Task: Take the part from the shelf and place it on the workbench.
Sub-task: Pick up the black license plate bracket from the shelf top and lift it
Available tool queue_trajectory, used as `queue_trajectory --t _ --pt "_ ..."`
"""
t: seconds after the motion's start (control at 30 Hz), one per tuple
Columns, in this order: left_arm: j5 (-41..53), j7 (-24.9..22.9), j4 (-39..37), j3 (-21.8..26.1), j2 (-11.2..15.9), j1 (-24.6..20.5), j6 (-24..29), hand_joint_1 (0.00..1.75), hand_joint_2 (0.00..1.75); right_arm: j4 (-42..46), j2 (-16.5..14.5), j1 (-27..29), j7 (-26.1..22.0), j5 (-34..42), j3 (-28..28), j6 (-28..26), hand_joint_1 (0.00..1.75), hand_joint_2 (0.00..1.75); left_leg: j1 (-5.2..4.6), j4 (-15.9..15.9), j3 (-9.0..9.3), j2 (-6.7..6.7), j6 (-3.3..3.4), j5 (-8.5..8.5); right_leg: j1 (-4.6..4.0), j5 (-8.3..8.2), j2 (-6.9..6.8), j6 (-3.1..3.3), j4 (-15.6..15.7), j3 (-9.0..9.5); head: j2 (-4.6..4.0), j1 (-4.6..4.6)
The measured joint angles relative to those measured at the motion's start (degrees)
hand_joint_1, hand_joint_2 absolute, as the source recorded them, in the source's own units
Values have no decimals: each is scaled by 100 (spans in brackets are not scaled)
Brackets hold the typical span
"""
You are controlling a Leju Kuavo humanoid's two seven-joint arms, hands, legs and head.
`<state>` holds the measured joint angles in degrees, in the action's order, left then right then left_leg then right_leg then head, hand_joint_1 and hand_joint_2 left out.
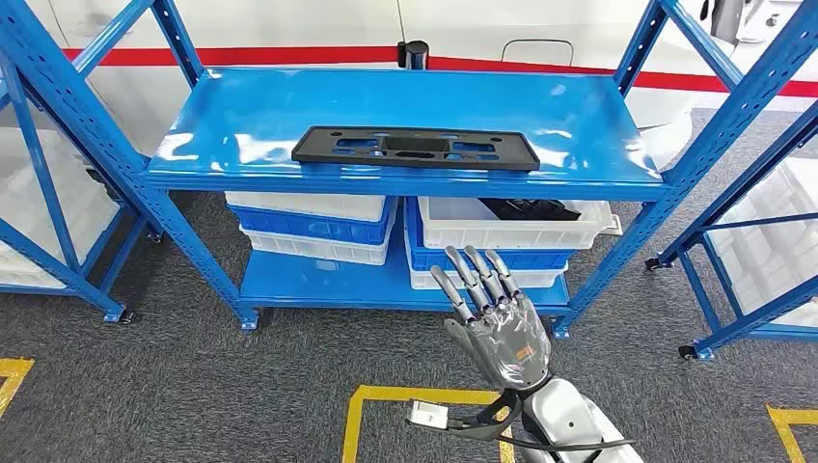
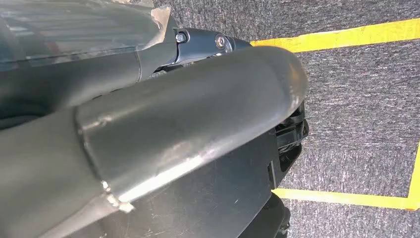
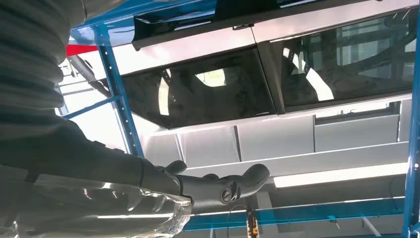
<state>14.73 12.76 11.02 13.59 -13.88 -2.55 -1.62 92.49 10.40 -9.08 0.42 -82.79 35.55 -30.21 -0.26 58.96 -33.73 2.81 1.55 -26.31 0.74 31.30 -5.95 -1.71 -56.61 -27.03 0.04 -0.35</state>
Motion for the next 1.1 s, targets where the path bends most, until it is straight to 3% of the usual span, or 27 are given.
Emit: queue_trajectory --t 0.5,0.63,0.7,0.77,0.87,0.9,0.97,1.0,1.03,1.1 --pt "15 24 1 -31 2 0 -32 0 0 45 -4 21 -1 -14 -8 102 0 175 -43 8 -1 0 32 -20 42 -6 -1 -12 4 0 0 0" --pt "14 24 0 -31 2 0 -33 0 0 51 -26 4 -3 -1 -6 165 0 175 -91 10 -9 -3 89 -46 82 -9 -6 -72 16 21 0 -2" --pt "13 24 0 -31 3 0 -34 0 0 52 -40 -14 -5 2 -3 191 0 175 -101 -25 -44 -39 161 -75 112 -55 -10 -157 -19 81 0 -6" --pt "9 23 0 -31 0 -3 -38 0 0 53 -49 -32 -7 5 -4 196 0 175 -70 -96 28 -101 254 -88 138 -32 130 -209 -161 65 0 1" --pt "5 19 0 -32 -7 -15 -48 0 0 53 -55 -52 -11 10 -7 198 0 175 -42 -134 156 -181 308 -68 151 256 488 -133 -785 -272 0 36" --pt "5 17 0 -32 -8 -15 -51 0 0 52 -56 -49 -11 11 -7 199 0 175 -42 -134 157 -203 313 -68 152 348 525 -117 -1027 -419 0 41" --pt "5 17 0 -32 -10 -14 -60 0 0 51 -51 -26 -7 14 -7 215 0 175 -45 -131 173 -272 308 -86 138 432 550 -145 -1483 -798 0 44" --pt "4 16 0 -32 -13 -12 -66 0 0 51 -45 -15 -4 15 -8 228 0 175 -47 -128 196 -317 298 -105 130 384 560 -184 -1567 -950 0 44" --pt "4 15 0 -32 -15 -10 -71 0 0 52 -39 -8 2 16 -9 243 0 175 -47 -125 233 -362 282 -132 122 238 567 -235 -1460 -1016 0 45" --pt "5 11 -1 -33 -20 -3 -74 0 0 53 -28 -5 13 17 -13 270 0 175 -43 -123 309 -409 234 -198 122 -210 568 -305 -771 -837 0 48"
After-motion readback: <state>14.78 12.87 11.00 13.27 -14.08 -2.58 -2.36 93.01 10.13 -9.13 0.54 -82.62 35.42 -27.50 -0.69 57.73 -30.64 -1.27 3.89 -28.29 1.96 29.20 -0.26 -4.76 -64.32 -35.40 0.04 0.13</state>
